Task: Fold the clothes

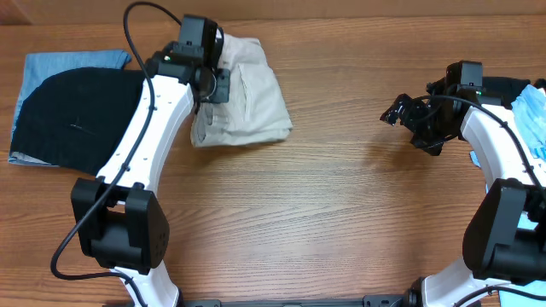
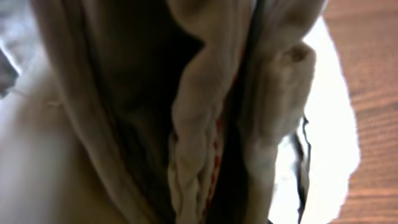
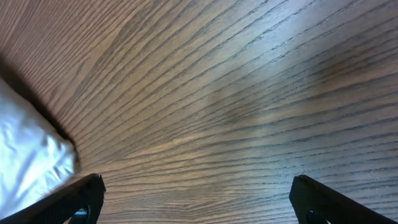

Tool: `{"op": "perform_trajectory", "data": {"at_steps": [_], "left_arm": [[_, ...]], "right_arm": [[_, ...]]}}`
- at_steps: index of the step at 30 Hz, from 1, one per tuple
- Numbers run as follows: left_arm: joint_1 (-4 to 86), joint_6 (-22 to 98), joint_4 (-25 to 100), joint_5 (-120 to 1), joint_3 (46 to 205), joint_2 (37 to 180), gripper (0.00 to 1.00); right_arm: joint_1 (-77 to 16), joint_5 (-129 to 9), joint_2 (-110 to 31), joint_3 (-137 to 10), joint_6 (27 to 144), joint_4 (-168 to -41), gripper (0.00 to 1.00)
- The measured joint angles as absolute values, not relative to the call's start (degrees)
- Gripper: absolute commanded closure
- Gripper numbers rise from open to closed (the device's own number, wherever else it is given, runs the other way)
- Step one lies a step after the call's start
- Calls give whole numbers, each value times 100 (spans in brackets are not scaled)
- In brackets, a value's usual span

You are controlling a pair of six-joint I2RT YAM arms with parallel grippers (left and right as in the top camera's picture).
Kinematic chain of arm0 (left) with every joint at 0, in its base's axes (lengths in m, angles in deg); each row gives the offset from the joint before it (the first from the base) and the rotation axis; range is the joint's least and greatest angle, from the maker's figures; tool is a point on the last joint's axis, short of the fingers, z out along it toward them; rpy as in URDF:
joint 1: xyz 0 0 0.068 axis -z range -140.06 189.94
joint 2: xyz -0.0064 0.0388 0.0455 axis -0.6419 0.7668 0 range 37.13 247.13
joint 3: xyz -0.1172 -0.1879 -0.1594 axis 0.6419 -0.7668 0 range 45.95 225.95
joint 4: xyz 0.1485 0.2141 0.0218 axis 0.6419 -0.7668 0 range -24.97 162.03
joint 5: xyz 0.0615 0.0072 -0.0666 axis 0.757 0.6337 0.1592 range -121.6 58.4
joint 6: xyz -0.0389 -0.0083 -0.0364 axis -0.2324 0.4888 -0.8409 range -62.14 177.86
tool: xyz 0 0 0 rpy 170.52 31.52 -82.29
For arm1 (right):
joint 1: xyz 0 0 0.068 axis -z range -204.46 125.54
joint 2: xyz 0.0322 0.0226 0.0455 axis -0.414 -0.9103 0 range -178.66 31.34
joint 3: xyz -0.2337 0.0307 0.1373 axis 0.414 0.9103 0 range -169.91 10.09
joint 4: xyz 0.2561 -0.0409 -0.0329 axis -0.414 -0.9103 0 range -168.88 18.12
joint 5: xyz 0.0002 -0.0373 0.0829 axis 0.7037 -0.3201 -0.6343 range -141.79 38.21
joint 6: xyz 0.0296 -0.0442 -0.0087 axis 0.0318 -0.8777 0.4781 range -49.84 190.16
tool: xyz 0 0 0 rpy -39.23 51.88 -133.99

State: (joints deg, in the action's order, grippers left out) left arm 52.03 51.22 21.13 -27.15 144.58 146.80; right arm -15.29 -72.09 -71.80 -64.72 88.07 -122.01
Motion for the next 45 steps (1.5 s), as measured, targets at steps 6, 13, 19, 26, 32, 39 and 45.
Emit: {"op": "perform_trajectory", "data": {"at_steps": [6, 13, 19, 26, 32, 39, 45], "left_arm": [[4591, 4856, 2474, -2621, 14901, 14682, 96], [3457, 4058, 3438, -3297, 15037, 14682, 96], [2285, 3173, 3611, -3594, 15039, 14689, 96], [1287, 3050, 3298, -4252, 15056, 14689, 96], [1142, 3050, 2583, -4057, 15072, 14689, 96], [1142, 2945, 1982, -3292, 15008, 14689, 96], [941, 2792, 1995, -3050, 14235, 14689, 60]], "right_arm": [[-1527, -7209, -7180, -6472, 8809, -12199, 0], [-1529, -7209, -7180, -6472, 8807, -12201, 0], [-1529, -7211, -7180, -6472, 8807, -12199, 0], [-1527, -7209, -7180, -6472, 8807, -12199, 0], [-1529, -7209, -7180, -6472, 8807, -12196, 0], [-1529, -7209, -7180, -6472, 8809, -12201, 0], [-1529, -7209, -7180, -6472, 8807, -12199, 0]]}}
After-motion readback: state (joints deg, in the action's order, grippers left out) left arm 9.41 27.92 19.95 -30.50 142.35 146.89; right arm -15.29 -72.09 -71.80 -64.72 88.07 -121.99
